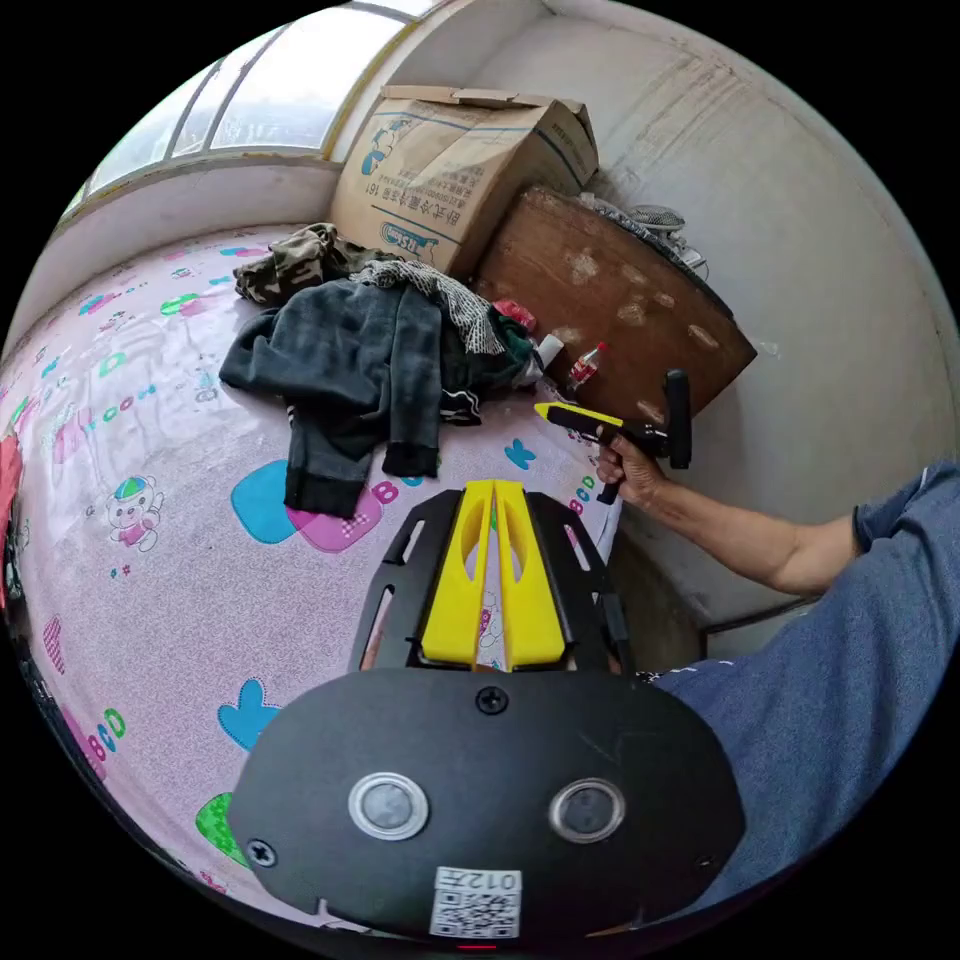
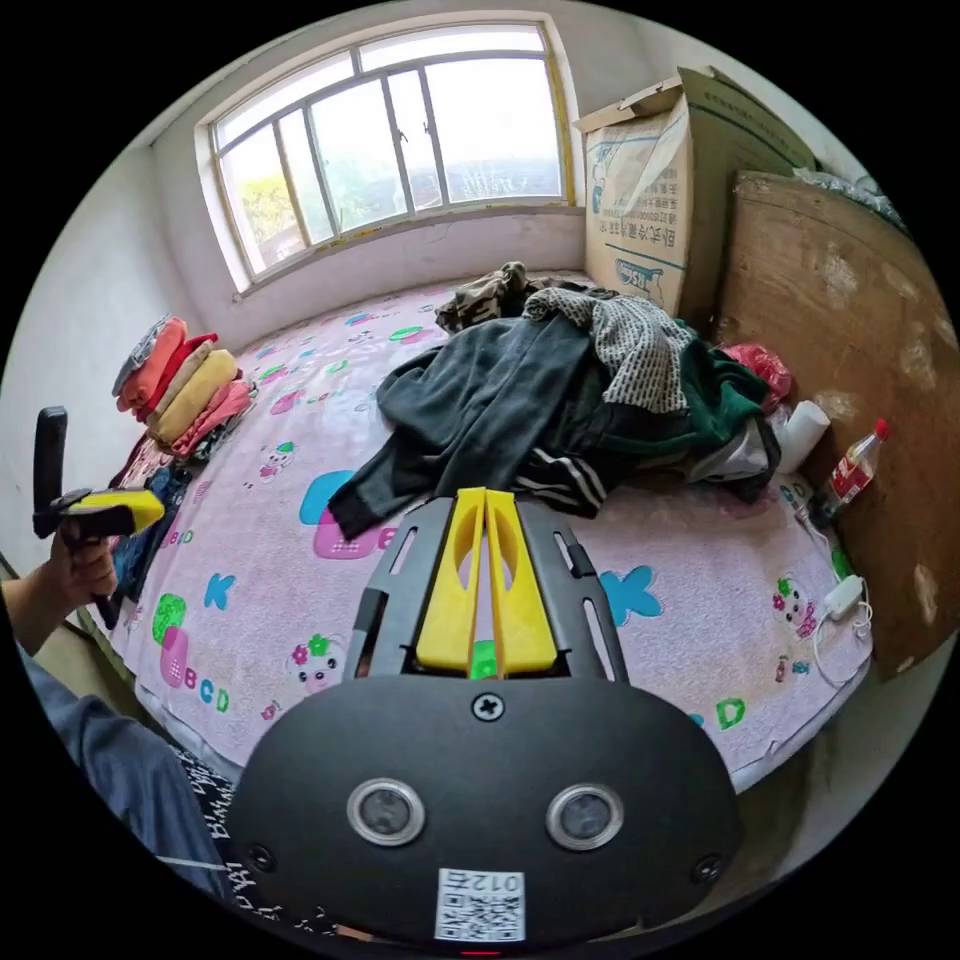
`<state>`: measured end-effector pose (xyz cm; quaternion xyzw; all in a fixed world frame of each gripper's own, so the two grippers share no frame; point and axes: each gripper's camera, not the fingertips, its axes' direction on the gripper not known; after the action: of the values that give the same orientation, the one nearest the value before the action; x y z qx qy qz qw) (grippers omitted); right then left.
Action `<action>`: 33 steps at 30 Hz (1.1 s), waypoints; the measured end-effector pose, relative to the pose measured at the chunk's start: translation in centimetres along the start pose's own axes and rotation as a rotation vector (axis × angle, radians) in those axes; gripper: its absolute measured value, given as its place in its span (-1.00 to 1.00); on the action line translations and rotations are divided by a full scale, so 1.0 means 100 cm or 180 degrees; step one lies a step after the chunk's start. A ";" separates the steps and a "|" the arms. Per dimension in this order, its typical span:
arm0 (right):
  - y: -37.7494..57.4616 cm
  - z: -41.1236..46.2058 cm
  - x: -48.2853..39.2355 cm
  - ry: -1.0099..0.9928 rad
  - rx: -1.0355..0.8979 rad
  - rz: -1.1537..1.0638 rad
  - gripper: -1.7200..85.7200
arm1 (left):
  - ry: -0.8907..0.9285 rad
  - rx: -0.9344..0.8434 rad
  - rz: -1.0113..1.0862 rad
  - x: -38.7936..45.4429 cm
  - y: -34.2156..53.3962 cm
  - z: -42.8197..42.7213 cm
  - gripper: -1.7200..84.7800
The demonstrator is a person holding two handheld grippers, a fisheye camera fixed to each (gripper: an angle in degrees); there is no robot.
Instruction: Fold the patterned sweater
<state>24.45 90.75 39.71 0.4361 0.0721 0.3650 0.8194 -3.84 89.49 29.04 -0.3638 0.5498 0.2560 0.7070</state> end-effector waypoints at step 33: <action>-0.243 -0.042 0.459 -0.1821 -0.0572 0.0860 -0.84 | -0.0394 -0.0633 -0.0487 -0.118 -0.030 0.280 -0.95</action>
<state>68.80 115.27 27.73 0.4525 -0.2520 0.3380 0.7858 11.90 110.43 44.78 -0.4565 0.4477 0.2766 0.7174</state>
